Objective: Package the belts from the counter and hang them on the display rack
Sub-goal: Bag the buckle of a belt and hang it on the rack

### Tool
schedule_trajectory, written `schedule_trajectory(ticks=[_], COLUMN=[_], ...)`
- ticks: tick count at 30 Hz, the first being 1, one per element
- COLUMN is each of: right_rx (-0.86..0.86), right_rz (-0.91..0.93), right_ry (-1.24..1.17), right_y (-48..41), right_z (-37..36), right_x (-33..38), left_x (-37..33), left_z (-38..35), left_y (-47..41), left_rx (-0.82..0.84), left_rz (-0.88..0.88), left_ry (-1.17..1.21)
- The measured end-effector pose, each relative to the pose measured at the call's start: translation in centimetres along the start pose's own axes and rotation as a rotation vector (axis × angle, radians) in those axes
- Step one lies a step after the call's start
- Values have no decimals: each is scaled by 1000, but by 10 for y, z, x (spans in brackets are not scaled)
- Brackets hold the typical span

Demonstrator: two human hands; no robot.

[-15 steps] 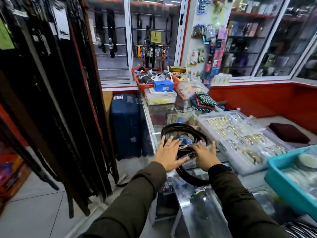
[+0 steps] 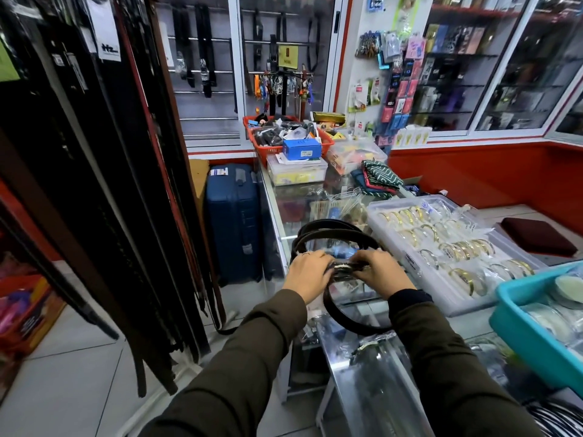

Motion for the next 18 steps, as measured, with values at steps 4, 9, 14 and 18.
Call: schedule_trajectory(ticks=[4,9,14,18], right_rx=[-59,-128,-102,-115], right_rz=[54,173,341,468], right_ry=[27,132,166,57], right_y=[0,-4,-15,-19], right_z=[17,31,35,31], right_x=[24,72,138,189], left_x=[10,33,69,96], left_z=[18,45,75,100], left_y=[9,39,84,128], left_rx=[-113,-298,-424,-597], left_rz=[-9,-9,67,103], left_ry=[22,64,16,-5])
Point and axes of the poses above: each hand's wrist, its own y-axis away from the middle knuckle, its own z-axis out of the back of the hand, x = y × z, the point moved 3 cm from there along -y, towards the middle knuckle, and after that the axes turned 15 degrees about x, right-handed, at the moved point
